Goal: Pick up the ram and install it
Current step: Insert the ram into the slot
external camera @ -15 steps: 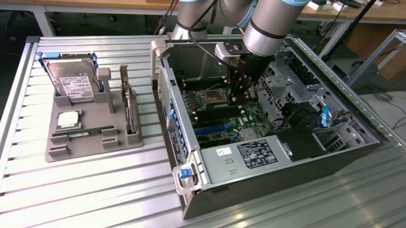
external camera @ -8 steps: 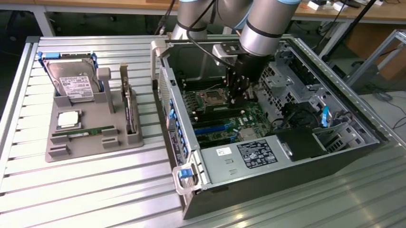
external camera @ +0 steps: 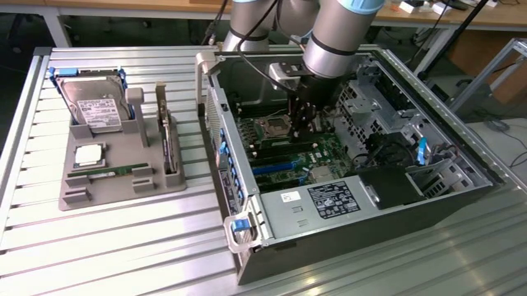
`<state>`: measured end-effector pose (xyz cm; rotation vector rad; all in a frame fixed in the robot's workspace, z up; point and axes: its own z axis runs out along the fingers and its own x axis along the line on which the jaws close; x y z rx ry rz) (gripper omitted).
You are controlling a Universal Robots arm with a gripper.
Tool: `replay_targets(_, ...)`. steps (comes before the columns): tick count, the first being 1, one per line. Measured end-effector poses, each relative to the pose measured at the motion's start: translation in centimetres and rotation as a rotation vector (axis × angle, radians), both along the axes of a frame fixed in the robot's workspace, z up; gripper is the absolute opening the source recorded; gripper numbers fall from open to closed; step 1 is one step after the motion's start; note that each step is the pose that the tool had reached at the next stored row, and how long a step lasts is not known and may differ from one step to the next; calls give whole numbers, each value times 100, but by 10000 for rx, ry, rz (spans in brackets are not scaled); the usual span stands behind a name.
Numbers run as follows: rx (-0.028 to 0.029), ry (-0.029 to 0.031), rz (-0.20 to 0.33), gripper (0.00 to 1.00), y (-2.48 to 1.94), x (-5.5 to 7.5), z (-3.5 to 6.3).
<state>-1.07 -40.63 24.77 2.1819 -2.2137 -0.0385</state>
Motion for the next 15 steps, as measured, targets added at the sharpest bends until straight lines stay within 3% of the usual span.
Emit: replay_targets(15, -2, 1, -1, 13, -15, -1, -98)
